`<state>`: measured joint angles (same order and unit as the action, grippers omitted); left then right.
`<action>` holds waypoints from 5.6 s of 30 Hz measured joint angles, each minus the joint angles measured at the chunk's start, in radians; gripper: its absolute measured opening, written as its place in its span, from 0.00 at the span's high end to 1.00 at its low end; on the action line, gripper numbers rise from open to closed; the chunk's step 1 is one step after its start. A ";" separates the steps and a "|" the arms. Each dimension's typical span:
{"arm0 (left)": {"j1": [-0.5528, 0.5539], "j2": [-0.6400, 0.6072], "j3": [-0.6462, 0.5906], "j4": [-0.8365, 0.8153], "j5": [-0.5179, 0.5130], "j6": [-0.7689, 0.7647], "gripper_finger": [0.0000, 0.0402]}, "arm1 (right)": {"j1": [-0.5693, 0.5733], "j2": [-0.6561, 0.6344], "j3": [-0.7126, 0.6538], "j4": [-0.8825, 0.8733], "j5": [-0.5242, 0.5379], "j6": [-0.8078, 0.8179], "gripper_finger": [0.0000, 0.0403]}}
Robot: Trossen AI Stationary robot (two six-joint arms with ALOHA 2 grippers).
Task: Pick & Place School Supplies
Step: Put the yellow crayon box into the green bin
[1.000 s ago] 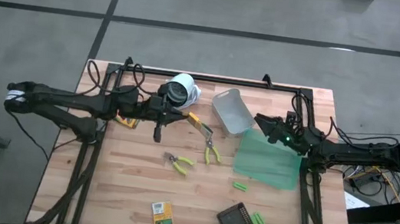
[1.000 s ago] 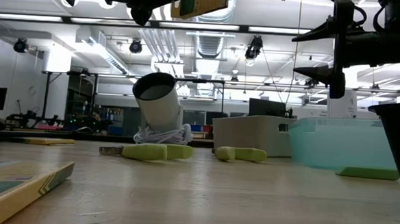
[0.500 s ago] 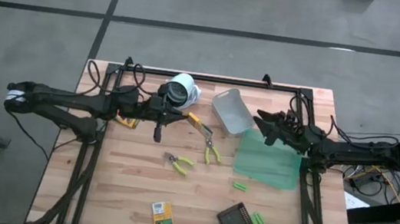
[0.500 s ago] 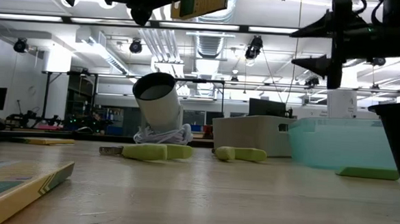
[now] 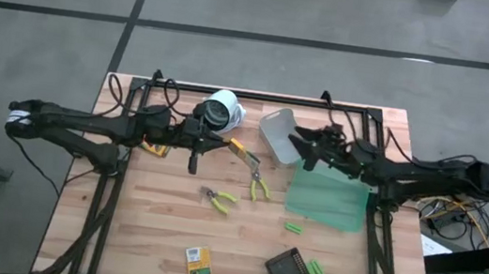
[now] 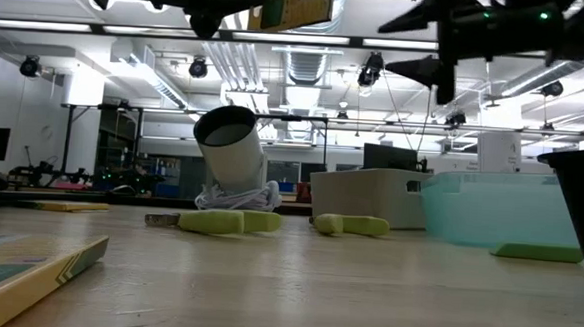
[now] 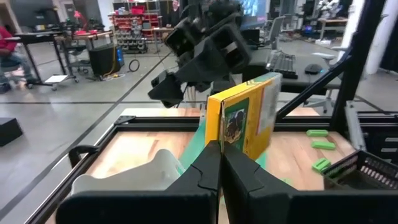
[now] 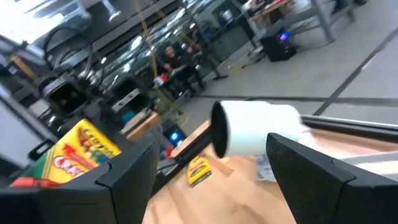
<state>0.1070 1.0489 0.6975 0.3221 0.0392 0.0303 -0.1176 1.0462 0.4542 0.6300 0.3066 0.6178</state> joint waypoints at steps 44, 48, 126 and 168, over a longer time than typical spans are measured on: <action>0.014 0.000 0.000 -0.009 -0.184 -0.005 0.99 | 0.231 0.143 0.260 -0.207 0.137 -0.446 0.36; 0.014 0.000 0.000 -0.009 -0.184 -0.005 0.99 | 0.269 0.143 0.261 -0.208 0.216 -0.479 0.38; 0.014 0.000 0.000 -0.009 -0.132 -0.008 0.99 | 0.226 0.377 0.297 0.082 0.153 -0.542 0.75; 0.014 0.000 0.000 -0.009 -0.171 -0.005 0.74 | 0.226 0.377 0.296 0.080 0.156 -0.550 0.91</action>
<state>0.1214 1.0489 0.6971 0.3134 -0.1318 0.0254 0.1085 1.4227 0.7502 0.7104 0.4629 0.0676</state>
